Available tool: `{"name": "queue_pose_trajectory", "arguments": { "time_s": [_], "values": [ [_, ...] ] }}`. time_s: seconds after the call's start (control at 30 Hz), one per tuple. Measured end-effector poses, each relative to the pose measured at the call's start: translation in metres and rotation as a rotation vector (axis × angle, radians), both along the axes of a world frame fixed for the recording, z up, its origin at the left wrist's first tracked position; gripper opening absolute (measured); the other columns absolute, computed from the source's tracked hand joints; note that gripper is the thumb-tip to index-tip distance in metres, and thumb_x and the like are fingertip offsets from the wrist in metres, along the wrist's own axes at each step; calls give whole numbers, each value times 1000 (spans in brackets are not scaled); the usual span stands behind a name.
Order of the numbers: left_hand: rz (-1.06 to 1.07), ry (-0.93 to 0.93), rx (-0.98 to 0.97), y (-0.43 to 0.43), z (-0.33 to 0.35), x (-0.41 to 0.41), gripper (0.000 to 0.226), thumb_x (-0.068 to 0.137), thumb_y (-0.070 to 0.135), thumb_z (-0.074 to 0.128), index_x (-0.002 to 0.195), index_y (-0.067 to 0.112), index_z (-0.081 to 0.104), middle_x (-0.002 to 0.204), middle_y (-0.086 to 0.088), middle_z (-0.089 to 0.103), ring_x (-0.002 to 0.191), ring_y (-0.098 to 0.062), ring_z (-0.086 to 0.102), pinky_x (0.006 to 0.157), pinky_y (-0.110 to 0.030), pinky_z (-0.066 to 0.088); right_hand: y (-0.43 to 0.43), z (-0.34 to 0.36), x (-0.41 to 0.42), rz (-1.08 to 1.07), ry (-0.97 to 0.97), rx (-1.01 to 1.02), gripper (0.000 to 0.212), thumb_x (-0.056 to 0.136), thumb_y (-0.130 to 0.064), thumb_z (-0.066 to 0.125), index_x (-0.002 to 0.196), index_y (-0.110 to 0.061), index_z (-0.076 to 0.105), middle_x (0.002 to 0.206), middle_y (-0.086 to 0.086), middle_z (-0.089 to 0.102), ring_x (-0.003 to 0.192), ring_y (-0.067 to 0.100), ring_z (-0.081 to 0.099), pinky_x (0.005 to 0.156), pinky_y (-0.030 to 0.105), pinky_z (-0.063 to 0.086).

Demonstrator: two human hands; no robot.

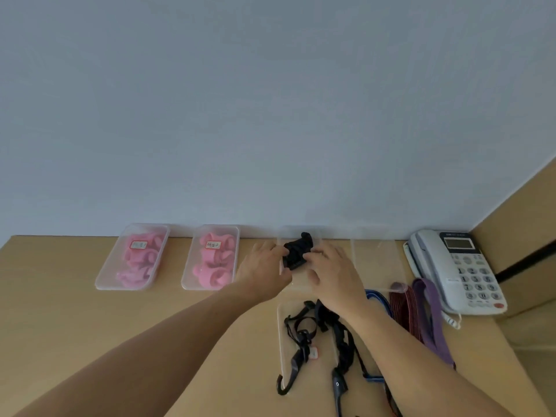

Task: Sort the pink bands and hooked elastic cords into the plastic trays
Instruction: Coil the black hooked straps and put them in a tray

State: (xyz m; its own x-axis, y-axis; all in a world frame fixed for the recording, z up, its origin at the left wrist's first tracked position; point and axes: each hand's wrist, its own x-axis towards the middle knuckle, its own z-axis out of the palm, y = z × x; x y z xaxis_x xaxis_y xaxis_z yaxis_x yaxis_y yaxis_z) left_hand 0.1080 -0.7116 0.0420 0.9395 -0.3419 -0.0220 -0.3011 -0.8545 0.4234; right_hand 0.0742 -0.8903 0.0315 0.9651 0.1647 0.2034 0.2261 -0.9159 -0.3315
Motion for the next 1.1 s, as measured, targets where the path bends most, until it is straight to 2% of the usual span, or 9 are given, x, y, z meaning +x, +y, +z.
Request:
{"name": "queue_pose_trajectory", "arguments": {
  "time_s": [0.07,0.17,0.33,0.53,0.7,0.8,0.87,0.93,1.1],
  "values": [
    [11,116,-10,12,2,-20,41,89,35,55,128,23,58,119,4,59,110,-18,56,85,-29,45,9,-2,-27,52,-4,29,27,92,-16,59,117,-17,69,115,-3,62,109,18,53,89,28,47],
    [-39,279,28,33,-3,-48,37,89,35,57,124,23,61,114,6,66,107,-18,60,89,-33,50,24,-13,-67,171,181,-73,29,93,-19,55,119,-25,66,119,-9,60,116,14,47,89,20,38],
    [-93,395,87,56,-10,-79,40,89,35,58,128,23,58,119,5,66,114,-18,57,93,-33,48,46,-30,-103,306,366,-457,40,86,-14,60,125,-21,61,135,-4,52,125,23,38,99,38,37],
    [-114,433,79,63,0,-94,44,90,35,58,132,21,55,122,4,64,119,-19,54,96,-33,45,46,-41,-111,240,352,-596,28,91,-21,59,119,-22,65,119,-3,61,121,25,43,100,41,34],
    [-114,441,91,54,29,-95,50,94,41,56,138,19,49,129,1,59,120,-21,53,97,-34,43,34,-20,-101,254,224,-347,28,94,-35,52,120,-31,63,112,-9,62,118,18,43,104,37,28],
    [-102,442,17,38,55,-93,29,98,34,47,113,12,60,113,-6,66,100,-25,64,82,-36,49,22,17,-88,228,176,-182,30,94,-30,52,121,-28,64,108,-7,60,112,16,45,101,31,32],
    [-67,497,-152,27,75,-91,21,99,25,42,93,11,56,95,-7,72,79,-23,69,69,-32,51,15,45,-83,213,195,-35,27,94,-26,53,119,-26,65,105,-6,59,104,13,49,93,28,38],
    [1,546,-335,19,99,-88,19,98,21,41,91,10,55,77,-1,73,62,-16,66,56,-26,46,9,70,-81,163,237,191,23,92,-25,55,114,-29,63,100,-12,60,91,7,56,77,21,43],
    [301,550,-797,15,156,-80,23,87,18,46,78,2,60,55,-10,63,50,-26,59,49,-26,39,12,115,-82,104,220,698,31,90,-17,64,119,-25,57,89,-11,66,79,-2,61,70,8,46]
  ]
}}
